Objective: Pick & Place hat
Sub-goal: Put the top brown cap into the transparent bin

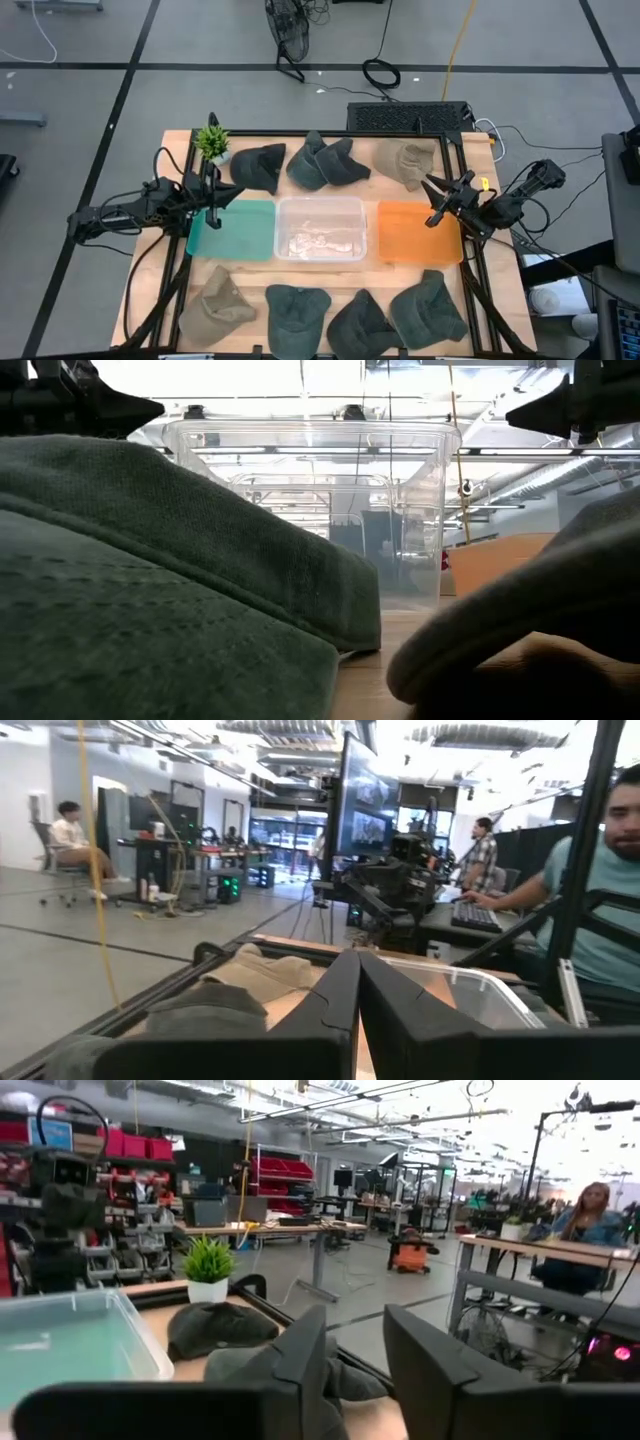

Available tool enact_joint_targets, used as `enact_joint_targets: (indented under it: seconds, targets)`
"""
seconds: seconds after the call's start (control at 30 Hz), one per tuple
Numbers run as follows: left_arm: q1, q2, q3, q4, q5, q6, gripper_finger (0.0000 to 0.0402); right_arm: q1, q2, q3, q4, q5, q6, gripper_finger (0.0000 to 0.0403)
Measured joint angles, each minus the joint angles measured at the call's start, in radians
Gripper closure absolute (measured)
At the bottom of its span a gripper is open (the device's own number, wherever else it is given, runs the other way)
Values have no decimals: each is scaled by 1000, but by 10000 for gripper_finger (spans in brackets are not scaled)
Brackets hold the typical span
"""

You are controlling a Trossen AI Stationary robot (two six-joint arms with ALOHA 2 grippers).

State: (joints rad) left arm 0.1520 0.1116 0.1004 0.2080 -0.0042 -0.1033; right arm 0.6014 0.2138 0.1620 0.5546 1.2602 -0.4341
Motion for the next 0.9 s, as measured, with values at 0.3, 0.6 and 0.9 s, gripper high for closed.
enact_joint_targets:
  seconds: [0.3, 0.6, 0.9]
  targets:
    - [-3, 254, 134, 57, 52, -12, 298, 0, 64, 40, -4, -176, 55, 297]
    - [-3, 431, 220, 96, 115, 18, 246, -76, 174, 40, -54, -442, 185, 297]
    - [19, 534, 220, 337, 154, 54, 245, -279, 260, 65, -85, -651, 301, 298]
